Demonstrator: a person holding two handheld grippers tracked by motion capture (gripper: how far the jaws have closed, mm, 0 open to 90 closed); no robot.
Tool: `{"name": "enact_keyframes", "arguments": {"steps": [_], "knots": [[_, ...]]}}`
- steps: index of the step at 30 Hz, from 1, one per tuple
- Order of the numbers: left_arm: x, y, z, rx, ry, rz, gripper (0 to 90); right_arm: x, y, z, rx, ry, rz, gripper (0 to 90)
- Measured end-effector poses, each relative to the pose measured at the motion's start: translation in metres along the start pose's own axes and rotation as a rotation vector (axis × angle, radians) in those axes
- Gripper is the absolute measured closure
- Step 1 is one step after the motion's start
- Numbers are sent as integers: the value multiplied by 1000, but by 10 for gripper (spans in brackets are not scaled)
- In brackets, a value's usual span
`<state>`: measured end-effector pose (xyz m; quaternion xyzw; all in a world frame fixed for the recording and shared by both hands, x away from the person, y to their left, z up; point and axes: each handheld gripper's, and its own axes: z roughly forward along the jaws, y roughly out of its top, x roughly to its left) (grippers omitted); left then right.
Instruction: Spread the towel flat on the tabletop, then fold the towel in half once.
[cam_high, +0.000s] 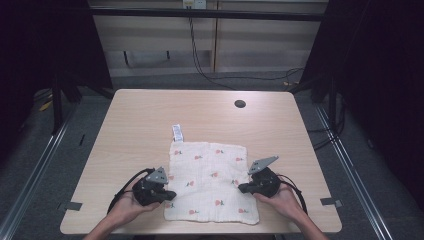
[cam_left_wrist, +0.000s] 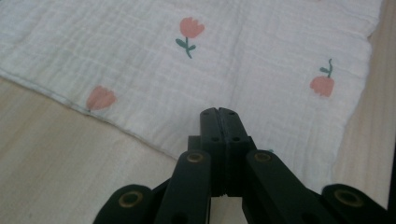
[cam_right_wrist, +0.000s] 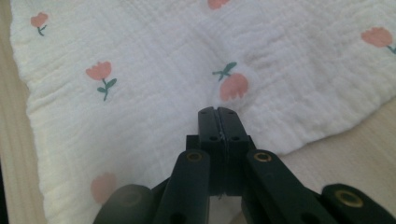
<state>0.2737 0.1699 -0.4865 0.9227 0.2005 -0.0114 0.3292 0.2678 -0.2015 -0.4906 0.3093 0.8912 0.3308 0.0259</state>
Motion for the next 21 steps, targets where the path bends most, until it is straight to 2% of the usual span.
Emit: {"name": "enact_keyframes", "arguments": {"steps": [1,3,4,6,8,9,10,11,12,13,14,15,18,19,20,21], "knots": [[-1,-2,-2,7,0,19,900,2,0,0,0,3,0,900],[-7,-5,-4,6,-1,17,900,5,-1,-1,8,10,-4,900],[-9,-8,-4,-10,-1,12,900,7,-2,-1,10,12,-4,900],[-10,-10,-5,0,-12,24,900,9,-3,-1,7,23,-6,900],[-12,-11,-6,-15,-6,10,900,11,-3,0,7,24,-8,895],[-12,-10,-7,-22,-13,8,898,11,-3,0,5,26,-2,854],[-11,-10,-8,-37,-14,8,855,11,-4,-1,-5,18,2,760],[-10,-9,-11,-66,-12,0,778,10,-4,-3,-25,9,-1,722],[-10,-9,-11,-66,-12,0,751,10,-4,-3,-25,9,-1,722],[-8,-5,-17,-103,-7,-6,706,3,-4,-10,-89,16,21,697],[-8,-5,-17,-103,-7,-6,663,0,-2,-14,-123,8,44,672],[-3,-1,-21,-130,3,-25,654,-4,0,-18,-143,4,62,657],[11,3,-22,-151,24,-56,616,-19,11,-23,-176,-52,70,633],[17,5,-22,-137,38,-54,616,-23,14,-23,-179,-63,70,628],[25,7,-22,-141,53,-69,614,-28,18,-23,-177,-92,67,629],[30,8,-21,-134,57,-79,611,-36,23,-20,-177,-95,71,633]]}}
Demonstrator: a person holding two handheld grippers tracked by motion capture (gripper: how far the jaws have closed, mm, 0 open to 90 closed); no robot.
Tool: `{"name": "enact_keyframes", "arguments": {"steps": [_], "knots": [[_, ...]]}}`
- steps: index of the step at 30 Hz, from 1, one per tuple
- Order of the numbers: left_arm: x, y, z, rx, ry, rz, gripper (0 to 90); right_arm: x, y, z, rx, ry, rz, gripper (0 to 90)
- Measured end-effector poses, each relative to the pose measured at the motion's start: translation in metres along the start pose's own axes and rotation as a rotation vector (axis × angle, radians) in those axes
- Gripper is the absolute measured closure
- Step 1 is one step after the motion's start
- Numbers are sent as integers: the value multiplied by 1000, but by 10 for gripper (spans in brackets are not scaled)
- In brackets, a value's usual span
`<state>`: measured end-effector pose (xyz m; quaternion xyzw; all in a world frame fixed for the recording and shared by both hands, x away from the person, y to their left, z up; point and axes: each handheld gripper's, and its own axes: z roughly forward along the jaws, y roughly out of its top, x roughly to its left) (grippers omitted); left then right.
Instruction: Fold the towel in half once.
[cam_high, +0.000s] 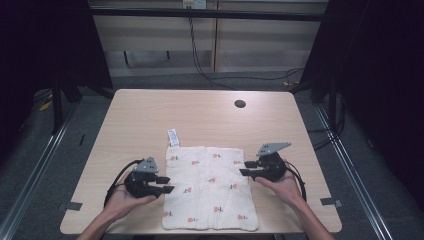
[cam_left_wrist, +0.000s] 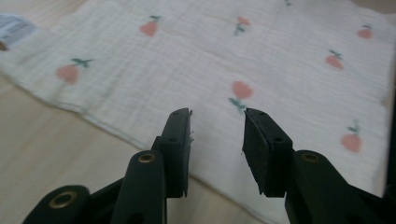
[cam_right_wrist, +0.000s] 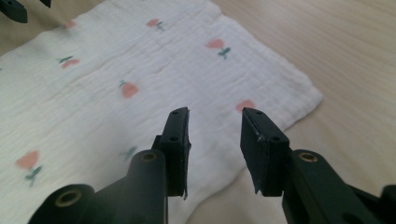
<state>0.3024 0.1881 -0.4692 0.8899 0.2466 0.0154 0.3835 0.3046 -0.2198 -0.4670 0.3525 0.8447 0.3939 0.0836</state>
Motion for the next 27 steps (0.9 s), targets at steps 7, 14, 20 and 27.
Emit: {"name": "enact_keyframes", "arguments": {"steps": [7,14,20,27], "knots": [[25,10,0,-11,55,-21,624,-29,21,25,17,-64,11,632],[57,13,1,-17,109,-77,612,-53,36,54,75,-100,6,610],[75,24,5,-41,134,-116,591,-58,33,60,120,-116,11,606],[84,32,22,-47,150,-118,557,-58,29,62,131,-109,30,766]]}}
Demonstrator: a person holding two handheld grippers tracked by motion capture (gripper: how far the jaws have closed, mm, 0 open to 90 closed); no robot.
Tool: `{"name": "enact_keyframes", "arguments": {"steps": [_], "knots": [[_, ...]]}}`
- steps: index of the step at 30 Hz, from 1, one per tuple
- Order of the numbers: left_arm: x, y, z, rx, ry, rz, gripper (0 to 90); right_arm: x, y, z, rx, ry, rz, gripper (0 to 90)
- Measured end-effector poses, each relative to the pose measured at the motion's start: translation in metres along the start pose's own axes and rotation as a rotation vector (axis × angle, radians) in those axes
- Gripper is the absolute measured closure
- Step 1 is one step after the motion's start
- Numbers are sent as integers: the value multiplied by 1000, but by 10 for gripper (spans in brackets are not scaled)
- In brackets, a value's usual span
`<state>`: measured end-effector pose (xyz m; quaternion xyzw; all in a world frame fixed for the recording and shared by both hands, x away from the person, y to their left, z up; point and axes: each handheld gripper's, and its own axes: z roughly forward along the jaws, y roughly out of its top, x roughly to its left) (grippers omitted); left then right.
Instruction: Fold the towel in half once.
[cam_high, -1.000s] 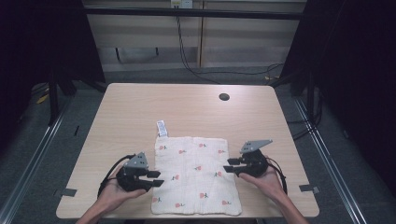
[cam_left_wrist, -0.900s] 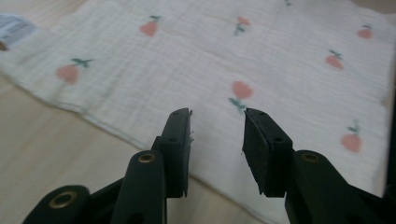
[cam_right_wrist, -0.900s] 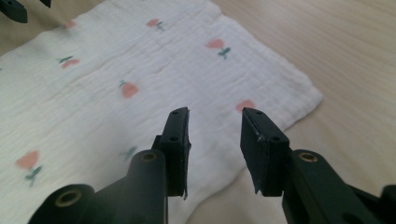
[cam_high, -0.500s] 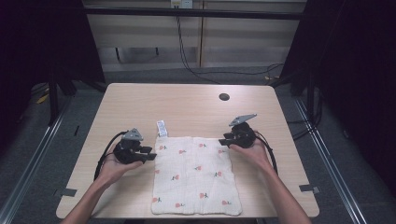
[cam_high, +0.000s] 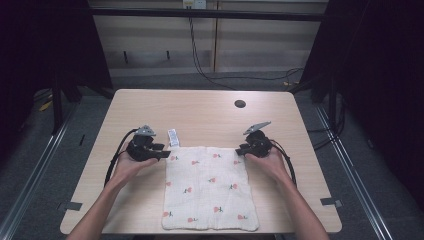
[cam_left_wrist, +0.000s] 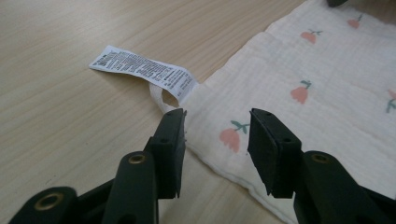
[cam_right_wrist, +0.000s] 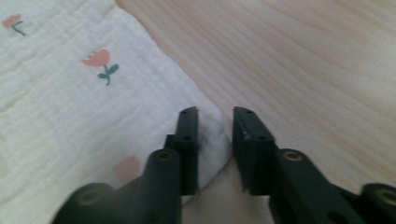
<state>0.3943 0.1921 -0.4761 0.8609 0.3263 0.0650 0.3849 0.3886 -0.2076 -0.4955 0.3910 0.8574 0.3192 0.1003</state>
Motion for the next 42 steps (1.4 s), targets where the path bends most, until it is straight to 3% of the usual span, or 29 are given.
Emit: {"name": "enact_keyframes", "arguments": {"steps": [3,4,5,6,8,10,11,13,15,16,19,20,22,27,29,33,36,37,39,42], "knots": [[5,-2,7,12,15,-23,555,0,-1,0,2,19,20,842],[8,-4,9,13,-9,-53,547,0,-1,0,0,34,17,859],[11,-5,14,10,17,-69,560,0,-1,0,-2,31,17,866],[11,-5,14,10,17,-69,560,0,-1,0,-2,31,17,866],[11,-3,19,34,10,-44,559,-1,-3,0,-12,42,26,867],[12,-3,21,33,6,-52,557,-1,-3,0,-12,41,31,867],[12,-1,22,25,41,-43,557,-1,-3,0,-16,38,22,867],[12,0,25,41,34,-24,591,-1,-3,0,-20,31,22,867],[12,-2,27,48,53,-30,618,-1,-4,0,-29,36,21,867],[13,-3,27,36,32,-33,620,-1,-5,0,-35,36,28,867],[12,-2,28,35,37,-35,624,1,-6,0,-39,30,54,866],[8,-2,28,47,21,-3,624,2,-6,-1,-34,29,55,867],[3,-1,28,66,41,44,627,2,-7,-1,-39,25,58,867],[0,0,30,68,10,69,811,3,-7,0,-46,29,50,873],[0,0,30,73,-5,68,837,3,-6,0,-46,34,53,874],[7,-2,29,50,-31,16,863,1,-5,-1,-73,51,78,875],[8,-1,25,40,-36,15,865,1,-1,-6,-87,49,67,875],[8,0,20,14,-43,3,866,1,1,-16,-129,62,69,876],[7,1,17,9,-40,9,865,2,1,-19,-131,62,67,876],[7,4,5,-44,-48,-2,865,3,4,-31,-174,62,62,876]]}}
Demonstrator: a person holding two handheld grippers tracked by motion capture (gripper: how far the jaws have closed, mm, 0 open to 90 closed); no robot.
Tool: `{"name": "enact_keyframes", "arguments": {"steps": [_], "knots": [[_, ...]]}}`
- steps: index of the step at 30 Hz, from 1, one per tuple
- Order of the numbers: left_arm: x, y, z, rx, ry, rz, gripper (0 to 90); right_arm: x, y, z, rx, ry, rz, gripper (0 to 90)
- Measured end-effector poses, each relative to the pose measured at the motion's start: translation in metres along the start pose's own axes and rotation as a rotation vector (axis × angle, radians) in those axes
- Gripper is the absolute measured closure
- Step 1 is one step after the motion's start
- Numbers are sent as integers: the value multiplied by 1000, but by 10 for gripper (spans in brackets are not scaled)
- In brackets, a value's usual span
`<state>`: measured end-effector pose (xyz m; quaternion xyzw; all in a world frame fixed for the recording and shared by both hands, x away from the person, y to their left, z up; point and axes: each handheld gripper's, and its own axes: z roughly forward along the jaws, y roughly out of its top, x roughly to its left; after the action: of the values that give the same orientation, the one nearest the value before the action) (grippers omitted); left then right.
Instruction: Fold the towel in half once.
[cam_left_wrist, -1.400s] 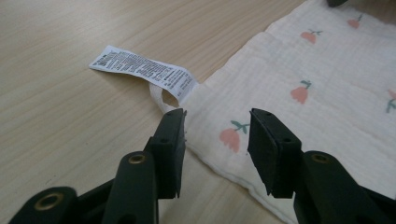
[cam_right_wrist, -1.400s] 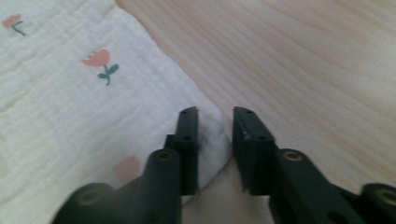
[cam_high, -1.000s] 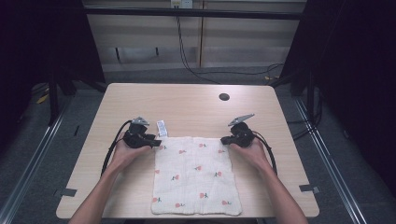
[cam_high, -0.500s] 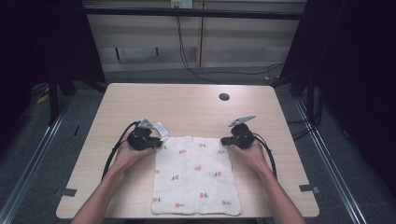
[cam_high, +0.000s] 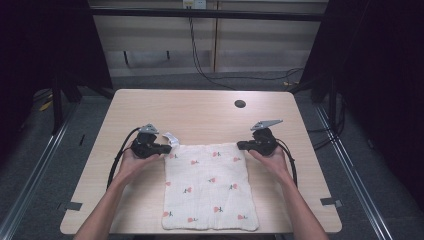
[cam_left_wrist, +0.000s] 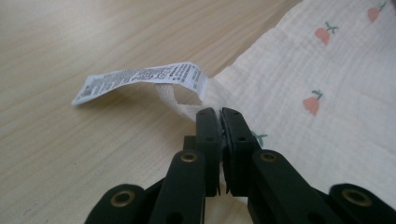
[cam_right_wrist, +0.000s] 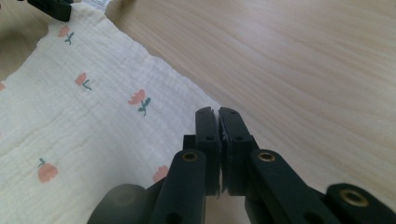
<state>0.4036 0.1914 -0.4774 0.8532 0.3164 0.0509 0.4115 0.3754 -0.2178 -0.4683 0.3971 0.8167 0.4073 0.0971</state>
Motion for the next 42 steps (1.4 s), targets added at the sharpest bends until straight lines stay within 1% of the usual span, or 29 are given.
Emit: {"name": "enact_keyframes", "arguments": {"steps": [1,3,4,5,6,7,9,12,13,15,17,18,19,22,23,24,25,26,27,28,29,31,33,34,36,37,39,41,42], "knots": [[0,0,0,0,0,0,866,0,0,0,0,0,0,876],[-3,3,-6,-28,-2,14,866,1,3,-9,-27,4,-14,876],[-3,3,-6,-28,-2,14,865,0,3,-11,-39,14,-22,876],[-3,4,-9,-46,-11,15,865,0,3,-11,-39,14,-22,876],[-3,5,-12,-79,-12,19,865,-1,5,-18,-65,24,-37,879],[-3,5,-12,-81,-23,14,865,-1,6,-21,-73,24,-32,879],[-3,5,-12,-81,-25,20,866,-2,6,-22,-84,25,-33,880],[-9,8,-13,-93,-29,36,866,-1,7,-26,-94,22,-28,881],[-12,9,-14,-87,-23,39,867,-1,7,-25,-93,22,-30,881],[-14,11,-18,-105,-31,43,866,0,10,-26,-86,27,-49,882],[-15,13,-20,-104,-21,52,867,1,11,-26,-92,34,-54,883],[-16,14,-23,-119,-22,46,867,5,14,-27,-82,25,-69,883],[-17,15,-24,-118,-11,59,867,5,15,-28,-80,16,-74,883],[-17,19,-25,-135,-18,54,867,0,20,-36,-86,6,-66,883],[-17,19,-24,-137,-19,50,867,-4,21,-39,-99,13,-53,883],[-18,19,-21,-125,-10,61,866,-6,21,-40,-109,13,-39,883],[-20,17,-19,-114,-24,64,867,-9,19,-41,-117,28,-19,884],[-20,17,-19,-114,-24,64,867,-9,16,-40,-105,25,-24,883],[-23,16,-17,-99,-23,77,867,-9,16,-40,-105,25,-24,883],[-25,15,-16,-88,-24,82,867,-8,8,-38,-75,19,-28,884],[-25,15,-16,-88,-24,82,867,-7,4,-37,-61,5,-25,884],[-26,15,-18,-93,-25,79,867,-6,-2,-36,-55,22,-17,884],[-29,13,-22,-94,-31,84,867,-2,-7,-38,-57,46,-25,884],[-31,11,-24,-96,-31,85,867,-2,-7,-38,-57,46,-25,884],[-35,6,-28,-105,-32,77,867,2,-8,-43,-57,61,-43,884],[-39,3,-28,-98,-35,77,867,8,-10,-51,-69,79,-58,884],[-42,1,-28,-92,-26,88,867,10,-11,-54,-70,82,-62,884],[-42,2,-34,-121,-44,64,867,16,-15,-65,-80,92,-67,883],[-45,2,-40,-129,-52,68,867,17,-16,-68,-84,95,-67,884]]}}
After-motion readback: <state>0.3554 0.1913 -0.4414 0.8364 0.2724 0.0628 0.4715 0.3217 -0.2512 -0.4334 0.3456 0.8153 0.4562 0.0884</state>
